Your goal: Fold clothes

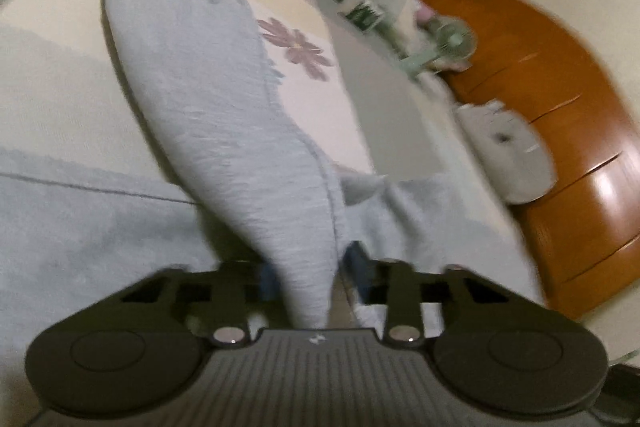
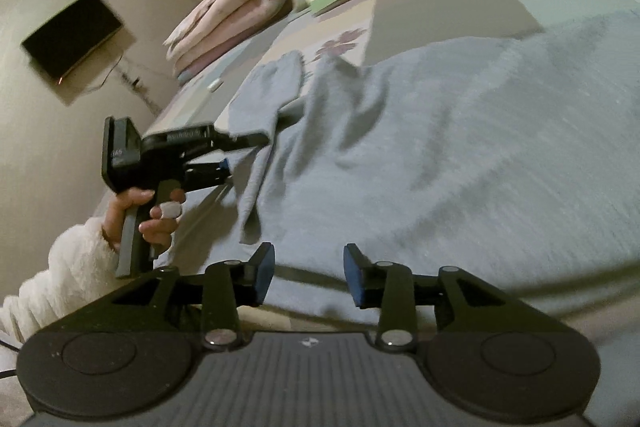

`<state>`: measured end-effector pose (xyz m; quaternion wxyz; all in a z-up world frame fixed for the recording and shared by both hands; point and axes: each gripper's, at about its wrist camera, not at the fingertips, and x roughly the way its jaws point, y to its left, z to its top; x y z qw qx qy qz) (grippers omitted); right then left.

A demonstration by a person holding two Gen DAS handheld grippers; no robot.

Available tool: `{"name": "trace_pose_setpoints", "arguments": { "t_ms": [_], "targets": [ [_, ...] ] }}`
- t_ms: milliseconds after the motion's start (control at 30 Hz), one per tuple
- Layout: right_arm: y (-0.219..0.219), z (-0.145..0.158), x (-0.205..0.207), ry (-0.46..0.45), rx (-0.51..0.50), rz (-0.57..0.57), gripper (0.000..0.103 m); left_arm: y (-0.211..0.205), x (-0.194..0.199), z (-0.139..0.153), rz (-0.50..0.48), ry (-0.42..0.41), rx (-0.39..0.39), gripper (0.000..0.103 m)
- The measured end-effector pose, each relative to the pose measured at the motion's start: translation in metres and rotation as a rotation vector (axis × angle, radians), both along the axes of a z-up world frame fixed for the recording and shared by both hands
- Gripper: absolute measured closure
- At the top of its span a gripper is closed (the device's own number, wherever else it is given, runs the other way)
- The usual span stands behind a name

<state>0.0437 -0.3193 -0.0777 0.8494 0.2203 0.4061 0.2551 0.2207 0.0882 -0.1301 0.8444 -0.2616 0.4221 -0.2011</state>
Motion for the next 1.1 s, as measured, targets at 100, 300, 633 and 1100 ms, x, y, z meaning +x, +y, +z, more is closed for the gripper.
{"name": "trace_pose_setpoints", "arguments": {
  "t_ms": [100, 300, 633, 1100],
  "targets": [
    [-0.017, -0.003, -0.01, 0.018, 0.017, -0.066, 0.053, -0.003, -0.004, 0.005, 0.006, 0.005, 0.055, 0.087],
    [-0.056, -0.016, -0.016, 0.053, 0.056, -0.212, 0.052, -0.002, -0.009, 0.001, 0.005, 0.027, 0.015, 0.084],
    [-0.107, -0.042, -0.012, 0.11, 0.247, -0.454, 0.049, 0.008, -0.003, -0.009, 0.042, 0.076, -0.101, 0.084],
    [-0.113, -0.037, 0.007, 0.098, 0.133, -0.551, 0.089, -0.014, -0.026, 0.038, -0.009, -0.045, 0.032, 0.1]
  ]
}}
